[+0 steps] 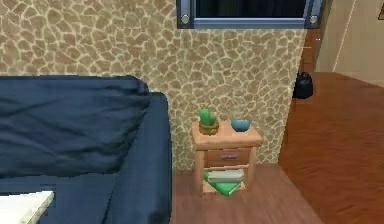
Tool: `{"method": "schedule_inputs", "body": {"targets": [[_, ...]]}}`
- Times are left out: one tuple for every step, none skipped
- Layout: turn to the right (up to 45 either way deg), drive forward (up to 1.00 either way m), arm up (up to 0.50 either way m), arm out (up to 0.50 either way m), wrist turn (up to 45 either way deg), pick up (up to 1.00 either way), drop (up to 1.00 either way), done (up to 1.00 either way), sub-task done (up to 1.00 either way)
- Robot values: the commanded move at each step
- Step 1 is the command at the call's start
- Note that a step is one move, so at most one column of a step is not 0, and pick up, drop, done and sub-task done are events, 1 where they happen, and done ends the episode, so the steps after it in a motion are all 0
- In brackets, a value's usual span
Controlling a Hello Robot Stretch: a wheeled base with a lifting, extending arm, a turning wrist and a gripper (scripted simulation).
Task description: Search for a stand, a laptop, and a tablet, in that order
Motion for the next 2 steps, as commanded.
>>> {"method": "schedule_inputs", "body": {"targets": [[45.0,0.0,0.0,0.0,0.0,0.0,0.0,0.0,0.0],[45.0,0.0,0.0,0.0,0.0,0.0,0.0,0.0,0.0]]}}
